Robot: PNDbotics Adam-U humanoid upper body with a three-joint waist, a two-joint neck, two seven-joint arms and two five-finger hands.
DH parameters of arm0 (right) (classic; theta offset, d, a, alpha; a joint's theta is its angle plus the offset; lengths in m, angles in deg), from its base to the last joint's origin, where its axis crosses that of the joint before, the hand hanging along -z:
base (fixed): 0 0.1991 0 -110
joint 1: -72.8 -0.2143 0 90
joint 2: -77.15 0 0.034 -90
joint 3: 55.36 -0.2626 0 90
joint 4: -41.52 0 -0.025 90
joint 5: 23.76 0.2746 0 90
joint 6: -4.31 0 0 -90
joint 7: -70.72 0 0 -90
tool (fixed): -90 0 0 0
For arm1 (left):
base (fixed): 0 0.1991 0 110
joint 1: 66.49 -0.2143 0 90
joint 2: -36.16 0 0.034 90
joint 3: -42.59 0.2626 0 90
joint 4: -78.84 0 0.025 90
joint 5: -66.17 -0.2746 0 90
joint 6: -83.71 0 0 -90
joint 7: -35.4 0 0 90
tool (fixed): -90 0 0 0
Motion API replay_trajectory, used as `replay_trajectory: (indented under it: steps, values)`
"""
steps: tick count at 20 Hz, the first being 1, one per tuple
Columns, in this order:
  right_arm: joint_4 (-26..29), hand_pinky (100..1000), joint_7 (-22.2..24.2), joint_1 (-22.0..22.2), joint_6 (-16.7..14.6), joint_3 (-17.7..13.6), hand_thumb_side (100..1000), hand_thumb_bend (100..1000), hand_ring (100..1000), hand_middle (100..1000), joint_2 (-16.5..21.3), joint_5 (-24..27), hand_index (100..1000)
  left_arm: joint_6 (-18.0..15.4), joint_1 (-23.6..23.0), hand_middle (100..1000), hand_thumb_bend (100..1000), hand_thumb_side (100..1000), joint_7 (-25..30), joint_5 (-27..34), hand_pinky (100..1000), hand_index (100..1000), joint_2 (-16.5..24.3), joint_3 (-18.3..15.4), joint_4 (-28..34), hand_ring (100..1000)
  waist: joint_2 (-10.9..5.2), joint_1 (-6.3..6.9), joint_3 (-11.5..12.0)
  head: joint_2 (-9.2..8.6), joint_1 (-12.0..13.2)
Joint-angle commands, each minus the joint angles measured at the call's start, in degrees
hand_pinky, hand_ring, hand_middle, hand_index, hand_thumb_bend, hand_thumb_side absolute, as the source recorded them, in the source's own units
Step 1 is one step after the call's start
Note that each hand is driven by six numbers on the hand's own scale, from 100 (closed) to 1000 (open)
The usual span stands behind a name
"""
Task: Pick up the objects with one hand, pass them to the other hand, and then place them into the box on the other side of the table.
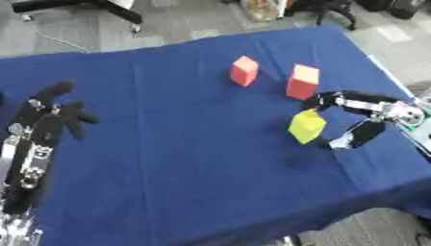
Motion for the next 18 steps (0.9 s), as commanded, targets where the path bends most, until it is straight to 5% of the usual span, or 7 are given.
replay_trajectory:
  steps: [1,18]
  values:
    - [-1.1,874,-1.1,-1.2,-0.2,-1.0,363,412,1000,941,1.3,-0.4,904,-0.1,0.8,336,412,768,0.2,0.3,925,864,0.3,0.1,1.2,589,-0.37,-0.03,0.1,-0.14,-0.2]
    - [-6.2,877,-0.4,-3.5,-1.7,-0.7,363,394,1000,937,0.5,-1.9,875,0.0,1.0,337,411,768,0.4,0.5,925,864,0.1,0.3,1.3,589,-0.13,0.2,0.5,-0.14,-0.9]
